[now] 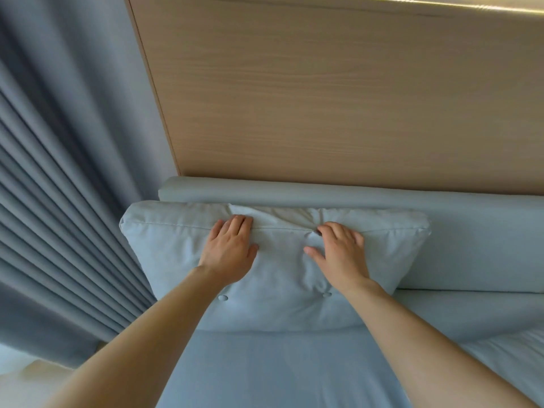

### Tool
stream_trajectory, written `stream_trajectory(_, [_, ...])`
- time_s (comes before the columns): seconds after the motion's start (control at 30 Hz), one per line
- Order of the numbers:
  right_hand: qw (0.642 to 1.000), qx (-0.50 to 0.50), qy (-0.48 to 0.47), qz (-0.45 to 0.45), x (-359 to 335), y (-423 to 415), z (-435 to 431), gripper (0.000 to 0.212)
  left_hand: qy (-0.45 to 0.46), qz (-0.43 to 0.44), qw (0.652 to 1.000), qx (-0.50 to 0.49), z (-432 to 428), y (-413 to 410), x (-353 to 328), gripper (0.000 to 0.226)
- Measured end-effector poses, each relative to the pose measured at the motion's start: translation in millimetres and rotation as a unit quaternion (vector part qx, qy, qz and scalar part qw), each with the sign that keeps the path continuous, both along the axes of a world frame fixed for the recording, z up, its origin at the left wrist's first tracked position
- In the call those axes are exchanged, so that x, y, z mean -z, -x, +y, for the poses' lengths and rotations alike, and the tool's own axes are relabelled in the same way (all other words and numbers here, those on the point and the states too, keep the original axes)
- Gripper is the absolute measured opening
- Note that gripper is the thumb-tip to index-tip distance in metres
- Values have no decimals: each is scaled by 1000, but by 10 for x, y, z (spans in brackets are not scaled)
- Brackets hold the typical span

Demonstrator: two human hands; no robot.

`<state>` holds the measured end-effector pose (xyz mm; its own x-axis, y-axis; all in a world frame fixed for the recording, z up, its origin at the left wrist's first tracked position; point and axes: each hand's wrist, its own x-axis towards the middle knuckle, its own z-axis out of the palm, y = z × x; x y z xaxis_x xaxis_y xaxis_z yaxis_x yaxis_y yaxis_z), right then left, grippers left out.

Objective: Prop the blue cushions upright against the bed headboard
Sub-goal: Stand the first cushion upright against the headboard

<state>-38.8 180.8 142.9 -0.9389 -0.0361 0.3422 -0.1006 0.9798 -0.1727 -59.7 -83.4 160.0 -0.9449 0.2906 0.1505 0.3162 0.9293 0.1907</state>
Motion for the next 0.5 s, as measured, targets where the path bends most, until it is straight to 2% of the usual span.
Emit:
stream_trajectory(0.13, [1000, -2, 17, -12, -143, -279, 105, 66, 7, -62, 996, -56, 247, -236, -203, 77])
stream_trajectory(0.27, [998, 35, 47, -17, -318, -942, 539, 69, -33, -65, 997, -10, 876, -758, -437, 67])
stream_trajectory(0.4, [988, 89, 59, -113, -367, -1713, 1271, 71, -63, -106, 991, 49, 1674, -1425, -543, 58])
stream_trajectory(0.5, [974, 127, 60, -176, -373, -2216, 1981, 70, -51, -153, 983, 92, 2390, -1842, -543, 52])
